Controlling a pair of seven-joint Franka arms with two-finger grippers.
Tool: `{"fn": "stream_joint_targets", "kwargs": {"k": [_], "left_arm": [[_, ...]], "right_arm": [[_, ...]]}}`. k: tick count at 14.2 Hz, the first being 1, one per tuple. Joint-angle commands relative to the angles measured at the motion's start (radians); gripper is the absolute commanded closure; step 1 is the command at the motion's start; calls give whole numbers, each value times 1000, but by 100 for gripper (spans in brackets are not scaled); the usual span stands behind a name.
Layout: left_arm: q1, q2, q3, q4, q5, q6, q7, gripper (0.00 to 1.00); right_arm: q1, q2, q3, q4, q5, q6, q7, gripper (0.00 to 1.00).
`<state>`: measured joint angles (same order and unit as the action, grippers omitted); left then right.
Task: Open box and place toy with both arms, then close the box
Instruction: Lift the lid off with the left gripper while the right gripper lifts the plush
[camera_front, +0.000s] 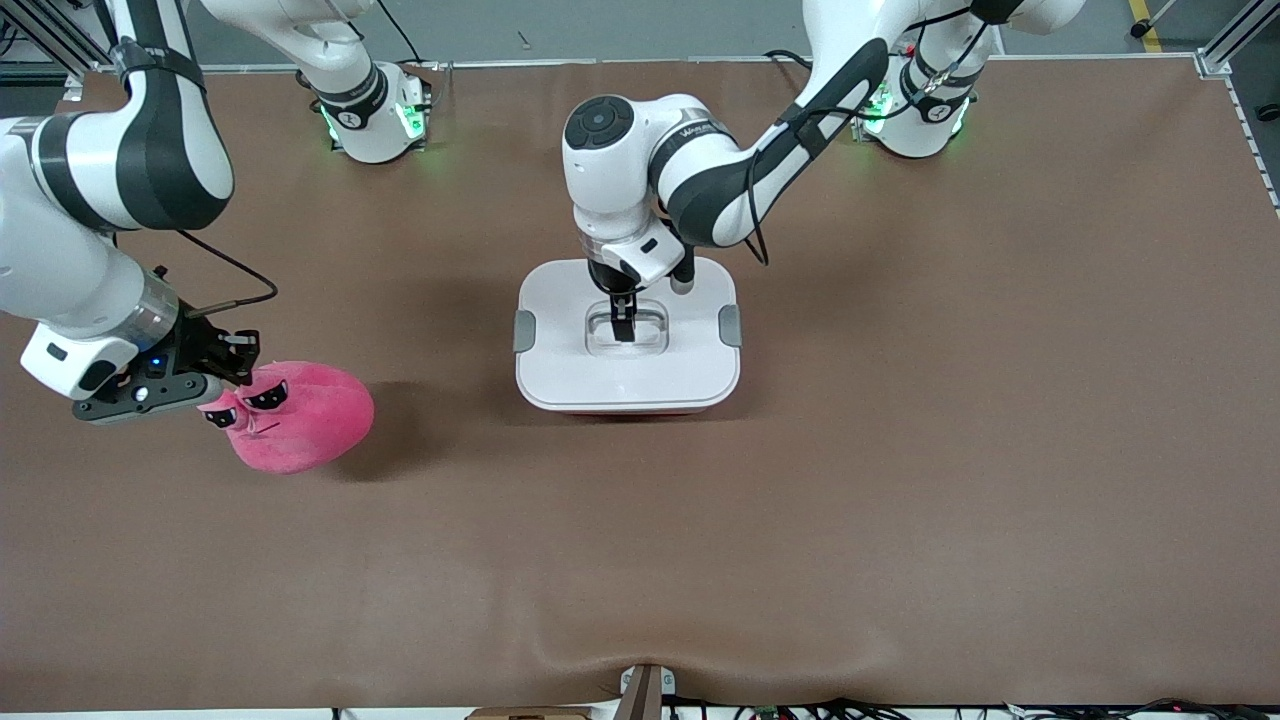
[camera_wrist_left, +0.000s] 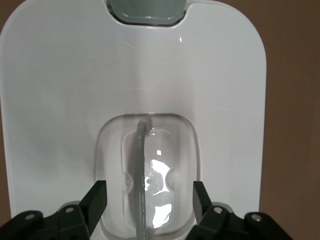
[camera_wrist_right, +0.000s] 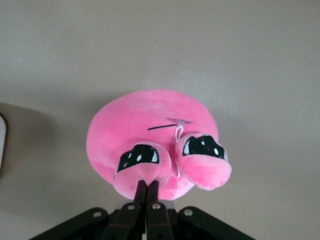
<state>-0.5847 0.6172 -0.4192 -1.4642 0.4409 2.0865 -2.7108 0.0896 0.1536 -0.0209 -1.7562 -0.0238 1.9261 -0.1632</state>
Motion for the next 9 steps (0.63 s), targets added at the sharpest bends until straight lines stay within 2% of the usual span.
{"fn": "stream_joint_targets", "kwargs": {"k": [1, 3, 7, 9], "left_arm": [[-17, 18, 16, 42, 27, 12, -37, 34], [-20, 21, 14, 47, 25, 12, -35, 37], [-18, 19, 14, 47, 21, 12, -35, 54], [-18, 15, 14, 45, 19, 12, -37, 58]], "right_arm": [[5, -12, -2, 11, 1, -19, -13, 100], [7, -16, -1, 17, 1, -12, -68, 100], [13, -34, 6, 40, -1, -25, -145, 100], [24, -43, 7, 41, -1, -47, -150, 100]]}}
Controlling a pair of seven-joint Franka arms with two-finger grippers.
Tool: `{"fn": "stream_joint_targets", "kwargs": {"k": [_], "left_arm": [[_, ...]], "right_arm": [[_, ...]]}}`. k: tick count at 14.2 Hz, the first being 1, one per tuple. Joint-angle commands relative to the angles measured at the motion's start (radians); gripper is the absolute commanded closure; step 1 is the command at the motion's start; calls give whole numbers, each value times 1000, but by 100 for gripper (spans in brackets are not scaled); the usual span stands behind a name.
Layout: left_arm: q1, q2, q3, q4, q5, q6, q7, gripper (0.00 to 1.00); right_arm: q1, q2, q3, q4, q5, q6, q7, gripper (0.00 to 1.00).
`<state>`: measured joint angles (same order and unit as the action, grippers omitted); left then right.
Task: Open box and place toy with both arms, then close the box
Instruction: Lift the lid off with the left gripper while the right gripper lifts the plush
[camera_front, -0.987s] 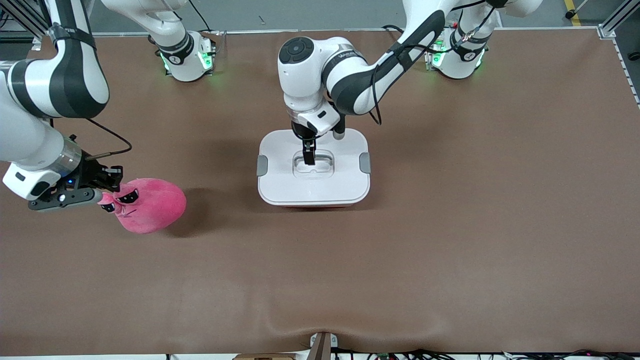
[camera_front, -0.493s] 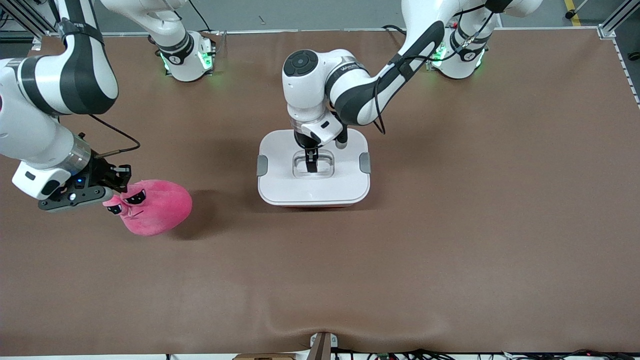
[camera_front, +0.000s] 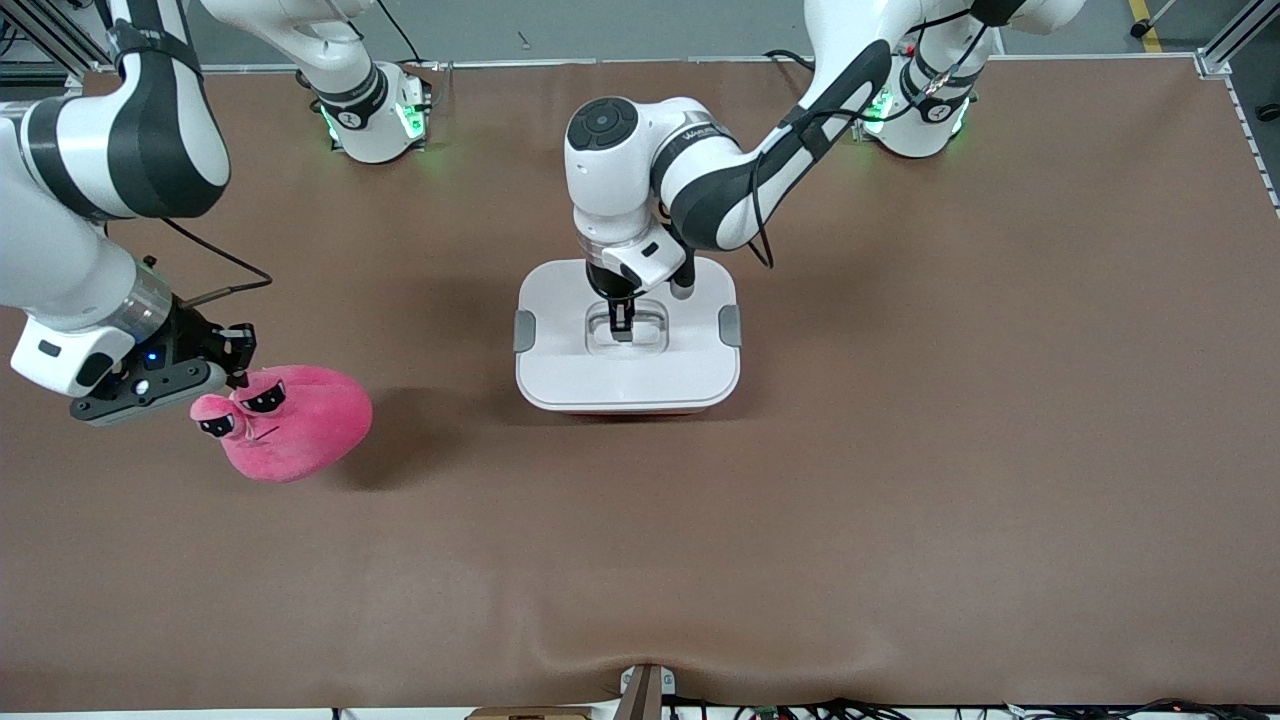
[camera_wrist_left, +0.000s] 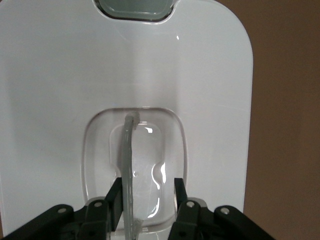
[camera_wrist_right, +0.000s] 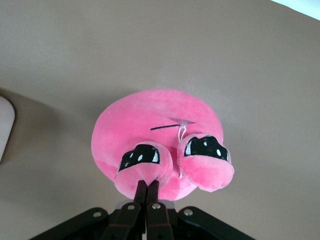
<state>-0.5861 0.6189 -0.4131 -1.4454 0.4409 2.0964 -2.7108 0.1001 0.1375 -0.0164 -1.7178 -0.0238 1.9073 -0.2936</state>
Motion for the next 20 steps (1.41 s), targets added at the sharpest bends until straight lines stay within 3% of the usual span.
{"fn": "stream_joint_targets", "kwargs": {"k": [1, 9, 20], "left_arm": [[-17, 13, 8, 26, 21, 2, -37, 61], [-18, 12, 8, 25, 18, 1, -40, 96], [-34, -27, -1, 19, 22, -38, -24, 100]], "right_arm": [[27, -41, 1, 1, -1, -39, -21, 100], [44, -59, 0, 27, -2, -77, -131, 100], [101, -96, 3, 32, 1, -129, -216, 100]]}}
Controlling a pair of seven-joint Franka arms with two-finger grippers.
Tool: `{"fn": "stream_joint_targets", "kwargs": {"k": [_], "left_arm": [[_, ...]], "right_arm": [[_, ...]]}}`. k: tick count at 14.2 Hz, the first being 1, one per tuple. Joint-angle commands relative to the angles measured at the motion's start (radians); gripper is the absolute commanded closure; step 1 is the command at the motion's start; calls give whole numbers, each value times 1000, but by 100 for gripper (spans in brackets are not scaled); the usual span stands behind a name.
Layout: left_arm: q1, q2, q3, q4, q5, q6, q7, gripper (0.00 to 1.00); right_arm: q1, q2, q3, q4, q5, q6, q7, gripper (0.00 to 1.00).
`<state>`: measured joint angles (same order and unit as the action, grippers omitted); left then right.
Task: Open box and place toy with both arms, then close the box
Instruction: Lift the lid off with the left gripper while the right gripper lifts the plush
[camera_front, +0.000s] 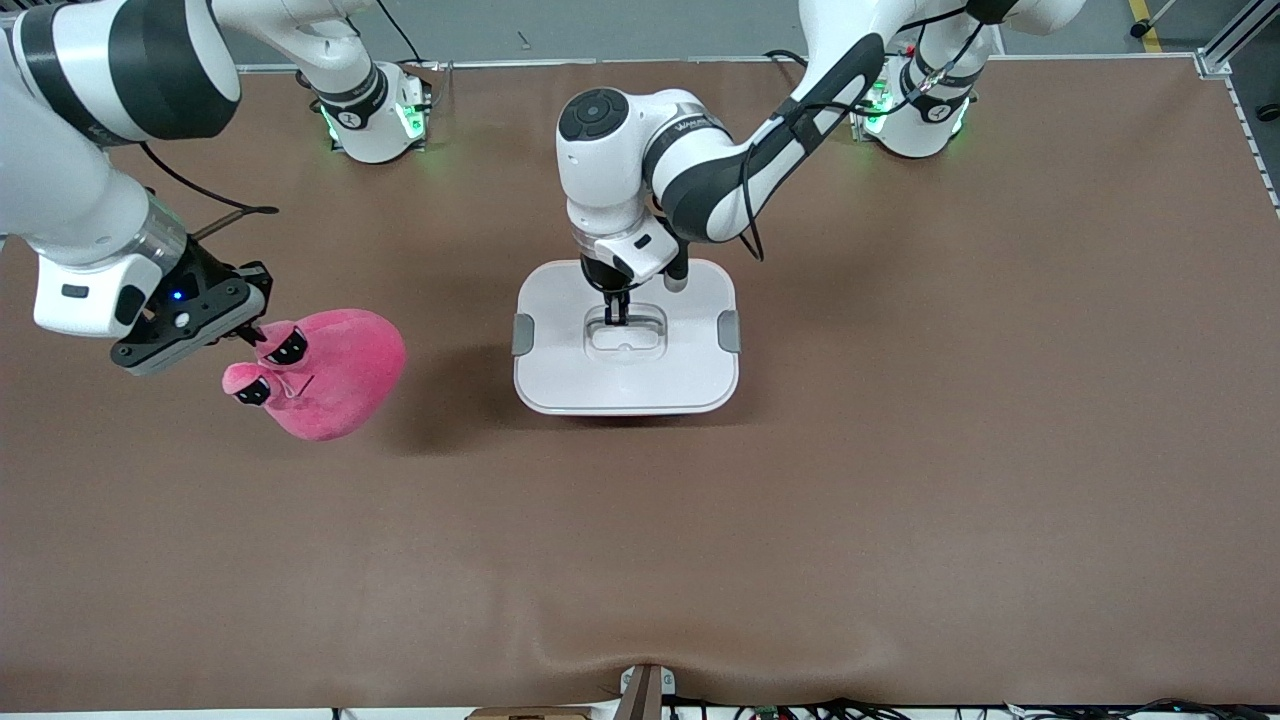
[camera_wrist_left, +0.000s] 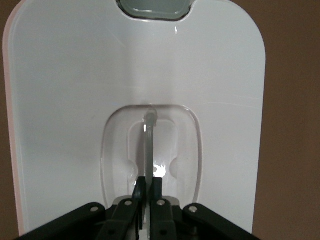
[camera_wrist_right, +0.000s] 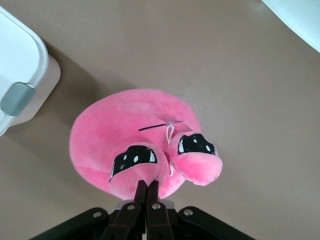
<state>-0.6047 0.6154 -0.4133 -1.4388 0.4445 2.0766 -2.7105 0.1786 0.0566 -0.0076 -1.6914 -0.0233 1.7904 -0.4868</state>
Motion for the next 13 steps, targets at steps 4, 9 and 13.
{"fn": "stream_joint_targets", "kwargs": {"k": [4, 9, 13], "left_arm": [[-10, -71, -2, 12, 20, -24, -18, 100], [32, -147, -2, 14, -15, -89, 112, 100], [153, -232, -4, 14, -137, -121, 352, 100]], "right_arm": [[27, -14, -6, 10, 2, -16, -58, 100], [53, -15, -5, 15, 2, -29, -165, 100], [103, -12, -6, 44, 2, -35, -276, 100]]}}
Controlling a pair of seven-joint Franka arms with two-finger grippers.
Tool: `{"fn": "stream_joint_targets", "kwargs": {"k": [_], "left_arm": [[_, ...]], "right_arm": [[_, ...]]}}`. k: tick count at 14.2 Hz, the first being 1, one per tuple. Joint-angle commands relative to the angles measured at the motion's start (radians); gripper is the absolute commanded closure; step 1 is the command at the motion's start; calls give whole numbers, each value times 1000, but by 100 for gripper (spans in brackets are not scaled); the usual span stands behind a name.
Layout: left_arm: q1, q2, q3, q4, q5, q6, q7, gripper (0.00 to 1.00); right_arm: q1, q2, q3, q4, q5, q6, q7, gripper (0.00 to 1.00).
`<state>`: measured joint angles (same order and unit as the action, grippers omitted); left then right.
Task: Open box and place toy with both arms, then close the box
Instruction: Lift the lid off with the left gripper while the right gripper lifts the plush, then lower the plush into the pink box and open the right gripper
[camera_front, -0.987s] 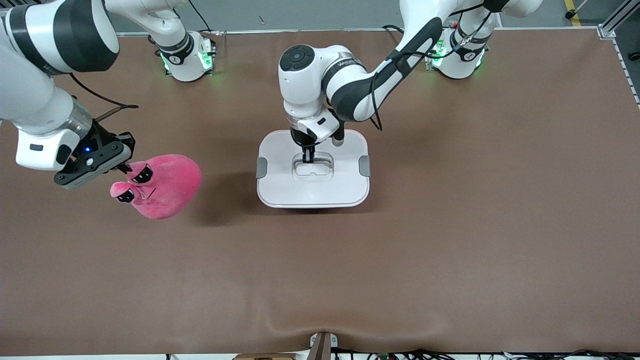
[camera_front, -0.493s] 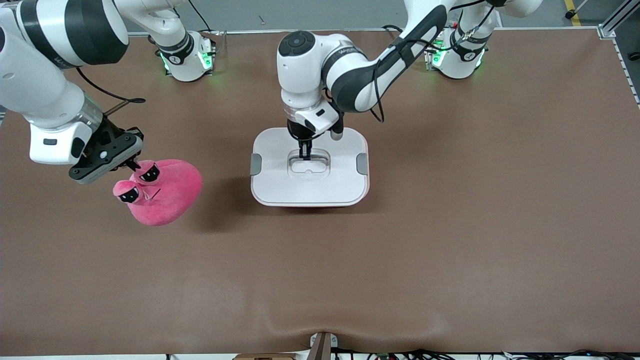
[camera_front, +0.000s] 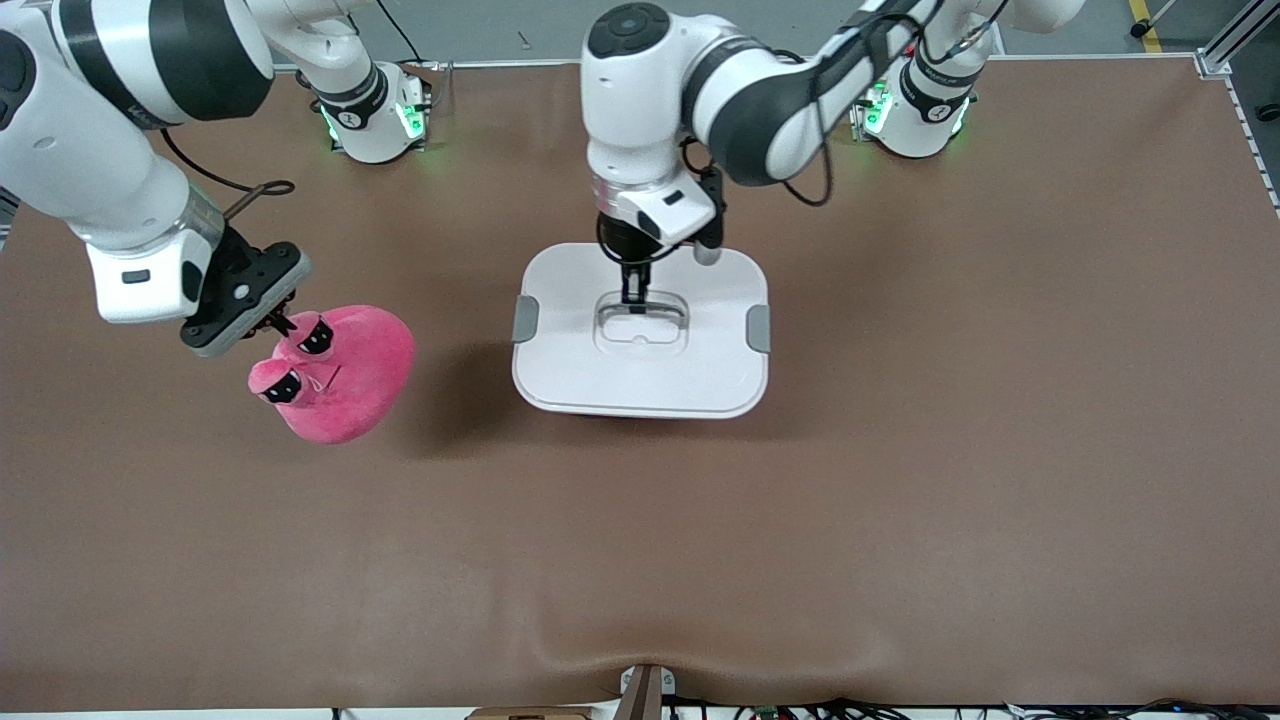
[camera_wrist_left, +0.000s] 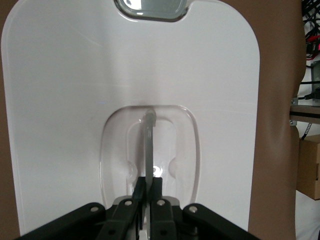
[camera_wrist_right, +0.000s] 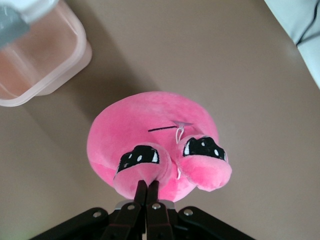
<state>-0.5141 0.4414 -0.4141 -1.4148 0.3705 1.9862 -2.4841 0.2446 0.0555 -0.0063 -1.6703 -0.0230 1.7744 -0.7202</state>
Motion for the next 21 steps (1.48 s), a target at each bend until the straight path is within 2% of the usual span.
{"fn": "stream_joint_targets", "kwargs": {"k": [1, 4, 10, 13, 16, 18, 21], "left_arm": [[97, -72, -3, -9, -102, -36, 198, 100], [207, -116, -3, -6, -212, -69, 405, 100], [409, -179, -3, -7, -332, -205, 723, 100], [534, -199, -2, -9, -433, -262, 911, 100], [601, -201, -2, -9, -470, -309, 1023, 100], [643, -199, -2, -9, -525, -311, 1050, 100], [654, -196, 0, -10, -538, -326, 1077, 100]], "right_arm": [[62, -10, -7, 29, 2, -18, -42, 100], [165, 3, -9, 73, 0, -10, -44, 100], [301, 52, -11, 81, 2, 37, -42, 100], [364, 93, -11, 81, -8, 120, -68, 100], [389, 121, -11, 81, -6, 189, -145, 100], [400, 121, -11, 80, -2, 191, -150, 100], [423, 121, -11, 72, -2, 180, -153, 100]]}}
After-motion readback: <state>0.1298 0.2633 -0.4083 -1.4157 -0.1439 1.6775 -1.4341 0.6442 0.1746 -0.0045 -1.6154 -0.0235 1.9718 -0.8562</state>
